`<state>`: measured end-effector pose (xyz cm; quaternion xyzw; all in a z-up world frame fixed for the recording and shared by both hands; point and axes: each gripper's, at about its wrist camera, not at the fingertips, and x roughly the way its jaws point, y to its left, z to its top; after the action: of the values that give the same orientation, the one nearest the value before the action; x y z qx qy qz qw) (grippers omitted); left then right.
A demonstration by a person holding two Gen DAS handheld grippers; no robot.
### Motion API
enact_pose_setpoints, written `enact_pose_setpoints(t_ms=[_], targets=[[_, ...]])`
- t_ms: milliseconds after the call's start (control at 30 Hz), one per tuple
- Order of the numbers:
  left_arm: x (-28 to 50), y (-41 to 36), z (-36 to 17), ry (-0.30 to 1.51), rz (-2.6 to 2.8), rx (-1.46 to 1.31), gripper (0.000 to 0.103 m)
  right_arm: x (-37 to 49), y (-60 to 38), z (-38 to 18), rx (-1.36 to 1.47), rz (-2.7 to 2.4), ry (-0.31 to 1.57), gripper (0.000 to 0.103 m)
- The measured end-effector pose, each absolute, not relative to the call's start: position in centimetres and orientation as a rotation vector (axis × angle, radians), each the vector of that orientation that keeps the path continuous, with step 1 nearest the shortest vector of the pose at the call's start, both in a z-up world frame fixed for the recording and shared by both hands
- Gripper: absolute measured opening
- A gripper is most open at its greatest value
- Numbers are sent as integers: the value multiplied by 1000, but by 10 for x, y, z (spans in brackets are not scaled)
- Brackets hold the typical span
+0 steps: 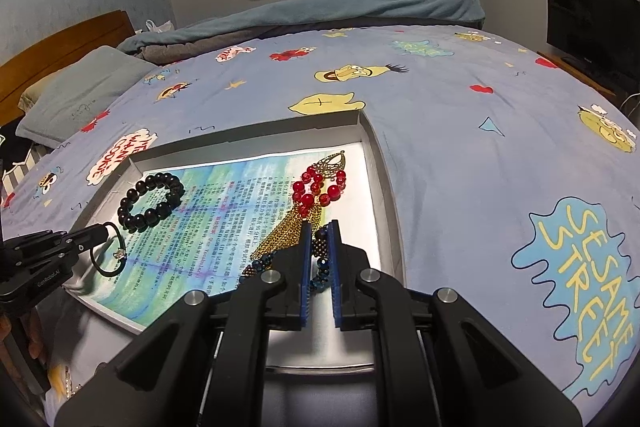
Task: Organize jewelry
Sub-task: 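Lower both items into the grey box and open both tools, then move both tools back toward the pearl hair clip and pink bracelets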
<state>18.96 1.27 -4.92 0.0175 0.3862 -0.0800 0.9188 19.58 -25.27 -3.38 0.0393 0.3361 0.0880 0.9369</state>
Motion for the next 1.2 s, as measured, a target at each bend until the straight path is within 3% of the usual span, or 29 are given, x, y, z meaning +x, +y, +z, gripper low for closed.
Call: enact_pose_setpoints(t_ms=[133,267,333,400,467,567,700,767,1200], targets=[[186,11,-46,775,-164,41,12,192,-252,-29,80,187,661,22],[181,12,-40,747,-149,41,38,185,-252,-23,79,197,628,37],[178,13,-35,732,-142,38,42,183,-252,-20,80,198,616,40],[176,13,-30,714,-138,37,52,180,-254,-16,93,201,604,59],[171,12,-24,687,-130,48,60,176,-255,-11,107,205,583,65],[163,9,-15,648,-126,61,80,170,-254,-3,102,210,560,83],[155,11,-3,621,-118,43,86,161,-255,7,100,209,529,97],[151,12,1,612,-117,34,93,155,-255,12,100,209,511,97],[109,18,29,578,-134,20,93,114,-255,35,74,171,465,97]])
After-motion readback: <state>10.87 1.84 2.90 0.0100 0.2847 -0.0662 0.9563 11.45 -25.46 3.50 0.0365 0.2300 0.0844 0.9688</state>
